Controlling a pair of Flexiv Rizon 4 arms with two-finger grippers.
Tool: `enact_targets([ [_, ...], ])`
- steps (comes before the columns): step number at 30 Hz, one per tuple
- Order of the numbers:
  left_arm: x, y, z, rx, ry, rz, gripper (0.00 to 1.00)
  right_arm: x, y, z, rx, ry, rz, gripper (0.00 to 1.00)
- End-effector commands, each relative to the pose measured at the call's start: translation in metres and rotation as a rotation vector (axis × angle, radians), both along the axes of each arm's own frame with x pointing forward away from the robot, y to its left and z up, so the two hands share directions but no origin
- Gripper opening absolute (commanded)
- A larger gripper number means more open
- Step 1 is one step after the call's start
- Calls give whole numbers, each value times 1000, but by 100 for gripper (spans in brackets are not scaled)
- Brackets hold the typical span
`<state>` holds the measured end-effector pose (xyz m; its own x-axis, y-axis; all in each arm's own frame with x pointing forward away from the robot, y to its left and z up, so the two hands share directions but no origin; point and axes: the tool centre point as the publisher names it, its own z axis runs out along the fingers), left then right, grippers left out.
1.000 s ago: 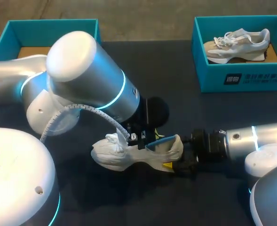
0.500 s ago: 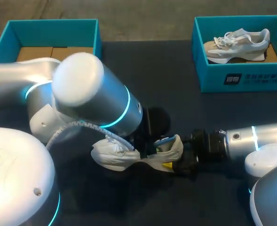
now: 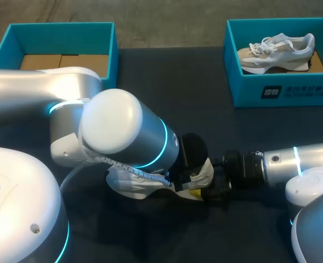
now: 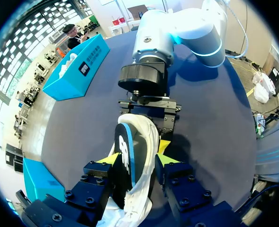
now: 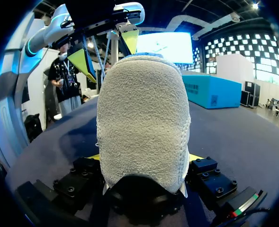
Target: Take the shoe out of the shoebox, open the shoe tongue, remove and reinsert the insole, then place the shoe into the shoebox
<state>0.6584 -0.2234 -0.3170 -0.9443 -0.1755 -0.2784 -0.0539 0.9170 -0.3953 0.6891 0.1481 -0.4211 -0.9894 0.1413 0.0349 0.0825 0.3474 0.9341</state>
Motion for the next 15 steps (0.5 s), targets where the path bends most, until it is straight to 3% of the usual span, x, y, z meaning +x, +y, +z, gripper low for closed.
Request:
enact_targets([
  [1, 2, -6, -4, 4, -7, 20, 46, -1, 2, 1, -6, 2, -1, 0],
  [15, 1, -5, -7, 3, -64, 96, 40, -1, 2, 1, -6, 2, -1, 0],
])
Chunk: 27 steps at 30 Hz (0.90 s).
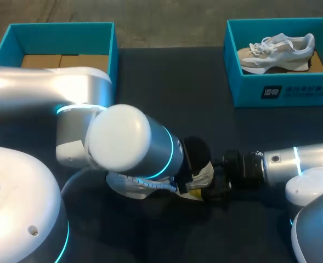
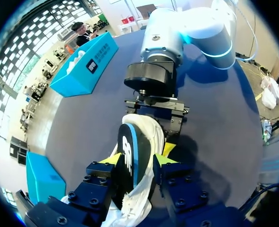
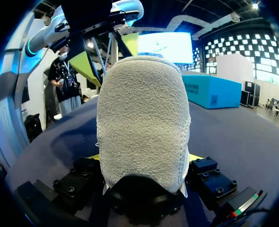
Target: Take the shoe out of the shoebox, open the shoe tongue, remove and reinsert the insole, then place the shoe into the shoebox
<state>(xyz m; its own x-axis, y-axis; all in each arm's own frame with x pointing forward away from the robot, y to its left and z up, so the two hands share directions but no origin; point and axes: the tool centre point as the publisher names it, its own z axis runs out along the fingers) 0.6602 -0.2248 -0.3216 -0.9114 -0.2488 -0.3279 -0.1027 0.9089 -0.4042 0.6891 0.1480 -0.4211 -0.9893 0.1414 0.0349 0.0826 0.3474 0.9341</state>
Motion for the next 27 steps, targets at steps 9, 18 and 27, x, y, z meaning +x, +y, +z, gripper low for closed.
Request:
enact_targets([
  [9, 9, -10, -11, 29, -16, 43, 38, -1, 2, 1, -6, 2, 0, 0],
  [18, 17, -14, -21, 48, -25, 68, 38, -1, 2, 1, -6, 2, 0, 0],
  [27, 23, -12, -28, 53, -46, 94, 38, -1, 2, 1, -6, 2, 0, 0],
])
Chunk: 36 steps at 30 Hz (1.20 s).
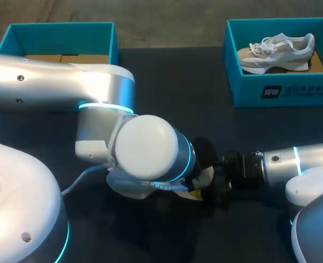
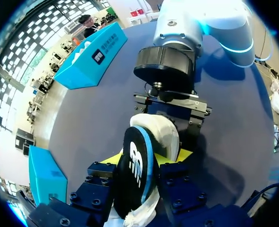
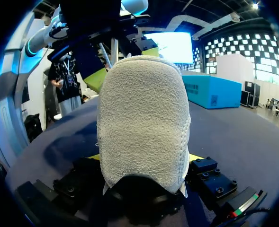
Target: Take the shoe out of the shoebox, open the shoe tongue, remove and reinsert the insole, then place the shoe into the shoebox
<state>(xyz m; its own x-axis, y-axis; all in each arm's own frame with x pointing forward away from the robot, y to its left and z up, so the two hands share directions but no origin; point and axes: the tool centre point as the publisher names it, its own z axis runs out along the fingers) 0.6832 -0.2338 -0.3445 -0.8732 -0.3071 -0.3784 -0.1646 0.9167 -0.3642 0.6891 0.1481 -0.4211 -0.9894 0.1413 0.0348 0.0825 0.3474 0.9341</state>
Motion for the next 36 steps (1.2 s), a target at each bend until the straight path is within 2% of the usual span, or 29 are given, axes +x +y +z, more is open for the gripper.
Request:
enact_targets([
  [1, 0, -3, -5, 3, -5, 11, 38, -1, 2, 1, -6, 2, -1, 0],
  [18, 7, 12, -3, -34, 10, 37, 33, -1, 2, 1, -6, 2, -1, 0],
  [20, 8, 13, -3, -46, 13, 35, 24, -1, 2, 1, -6, 2, -1, 0],
  [21, 8, 13, -3, -49, 15, 34, 6, -1, 2, 1, -6, 2, -1, 0],
  [22, 9, 13, -3, -54, 17, 30, 0, -1, 2, 1, -6, 2, -1, 0],
  [36, 12, -10, 16, -111, 23, 4, 0, -1, 2, 1, -6, 2, -1, 0],
])
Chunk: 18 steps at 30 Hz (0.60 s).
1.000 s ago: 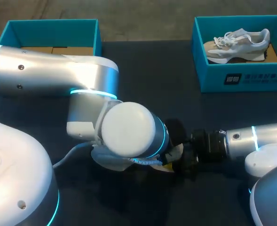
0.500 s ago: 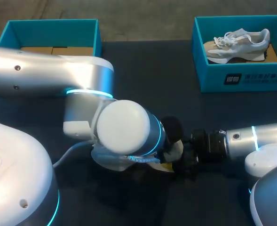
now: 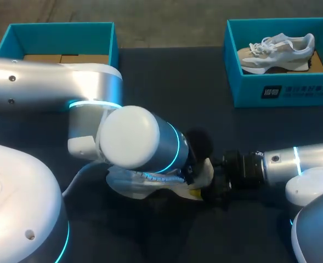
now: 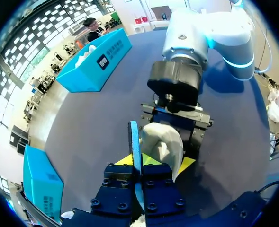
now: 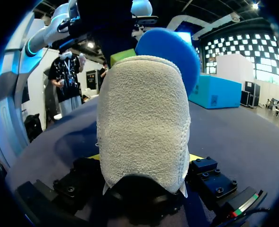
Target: Take the shoe out of the shoebox, open the shoe tongue, remove and reinsert the insole, then place the shoe into the shoebox
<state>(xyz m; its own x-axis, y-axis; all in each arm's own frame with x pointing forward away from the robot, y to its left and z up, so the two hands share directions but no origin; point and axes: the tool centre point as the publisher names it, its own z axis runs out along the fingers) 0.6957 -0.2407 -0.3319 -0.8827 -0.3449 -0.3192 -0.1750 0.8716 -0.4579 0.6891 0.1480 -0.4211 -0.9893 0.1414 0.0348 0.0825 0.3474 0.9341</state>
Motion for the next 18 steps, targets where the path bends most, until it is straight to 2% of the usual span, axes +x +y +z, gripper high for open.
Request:
enact_targets([
  [1, 0, -6, 4, -5, -7, 7, 0, -1, 2, 1, -6, 2, 0, 0],
  [10, -5, -26, 7, -8, -38, -3, 0, -1, 2, 1, -6, 2, 0, 0],
  [11, -6, -26, 7, -11, -43, -20, 3, -1, 2, 1, -6, 2, 0, 0],
  [14, -8, -25, 7, -8, -45, -25, 32, -1, 2, 1, -6, 2, 0, 0],
  [16, -9, -21, 6, -10, -48, -29, 38, -1, 2, 1, -6, 2, 0, 0],
  [18, -10, -17, 5, -13, -52, -34, 37, -1, 2, 1, -6, 2, 0, 0],
])
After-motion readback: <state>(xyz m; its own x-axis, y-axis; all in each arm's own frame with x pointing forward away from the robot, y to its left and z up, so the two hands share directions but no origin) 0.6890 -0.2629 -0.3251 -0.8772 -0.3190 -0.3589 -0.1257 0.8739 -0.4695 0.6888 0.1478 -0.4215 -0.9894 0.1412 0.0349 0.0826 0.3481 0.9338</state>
